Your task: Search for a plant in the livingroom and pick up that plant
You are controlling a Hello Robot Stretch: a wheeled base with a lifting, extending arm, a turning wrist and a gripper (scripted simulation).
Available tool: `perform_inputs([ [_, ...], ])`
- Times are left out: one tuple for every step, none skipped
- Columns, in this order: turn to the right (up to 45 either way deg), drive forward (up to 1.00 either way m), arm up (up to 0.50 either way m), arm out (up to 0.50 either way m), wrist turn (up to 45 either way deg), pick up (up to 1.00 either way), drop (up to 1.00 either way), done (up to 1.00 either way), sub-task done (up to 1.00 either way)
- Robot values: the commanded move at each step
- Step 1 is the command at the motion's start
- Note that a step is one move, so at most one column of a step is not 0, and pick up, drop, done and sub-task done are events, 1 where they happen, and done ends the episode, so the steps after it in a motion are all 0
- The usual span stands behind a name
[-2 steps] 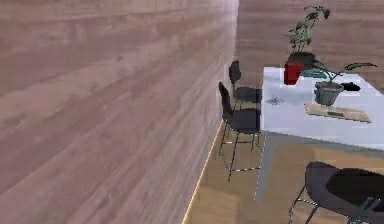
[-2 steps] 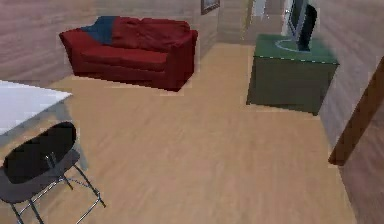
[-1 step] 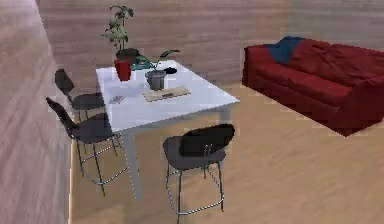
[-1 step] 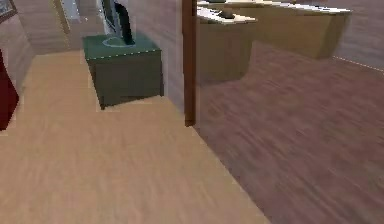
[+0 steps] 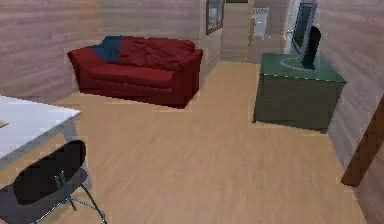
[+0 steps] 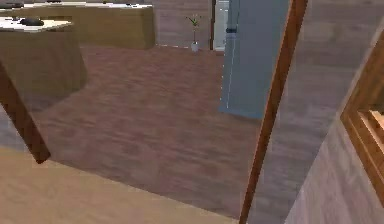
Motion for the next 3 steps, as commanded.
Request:
perform_inputs([
  [18.0, 0.0, 0.0, 0.0, 0.0, 0.0, 0.0, 0.0, 0.0],
  [0.0, 0.25, 0.0, 0.0, 0.0, 0.0, 0.0, 0.0, 0.0],
  [-45.0, 0.0, 0.0, 0.0, 0.0, 0.0, 0.0, 0.0, 0.0],
])
